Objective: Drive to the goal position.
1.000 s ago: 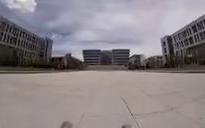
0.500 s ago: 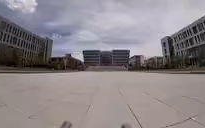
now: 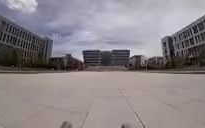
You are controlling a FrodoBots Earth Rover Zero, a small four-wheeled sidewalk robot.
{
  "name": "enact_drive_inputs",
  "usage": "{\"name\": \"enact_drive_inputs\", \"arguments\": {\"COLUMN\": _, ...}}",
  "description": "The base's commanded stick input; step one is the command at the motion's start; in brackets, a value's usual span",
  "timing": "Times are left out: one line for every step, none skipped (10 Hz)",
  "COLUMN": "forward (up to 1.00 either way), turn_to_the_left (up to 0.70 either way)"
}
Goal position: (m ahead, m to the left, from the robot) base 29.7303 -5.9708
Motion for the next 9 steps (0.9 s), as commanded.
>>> {"name": "enact_drive_inputs", "arguments": {"forward": 0.70, "turn_to_the_left": -0.02}}
{"name": "enact_drive_inputs", "arguments": {"forward": 0.70, "turn_to_the_left": -0.02}}
{"name": "enact_drive_inputs", "arguments": {"forward": 0.70, "turn_to_the_left": -0.02}}
{"name": "enact_drive_inputs", "arguments": {"forward": 0.70, "turn_to_the_left": -0.02}}
{"name": "enact_drive_inputs", "arguments": {"forward": 0.70, "turn_to_the_left": -0.02}}
{"name": "enact_drive_inputs", "arguments": {"forward": 0.70, "turn_to_the_left": -0.05}}
{"name": "enact_drive_inputs", "arguments": {"forward": 0.70, "turn_to_the_left": -0.17}}
{"name": "enact_drive_inputs", "arguments": {"forward": 0.70, "turn_to_the_left": -0.18}}
{"name": "enact_drive_inputs", "arguments": {"forward": 0.70, "turn_to_the_left": -0.08}}
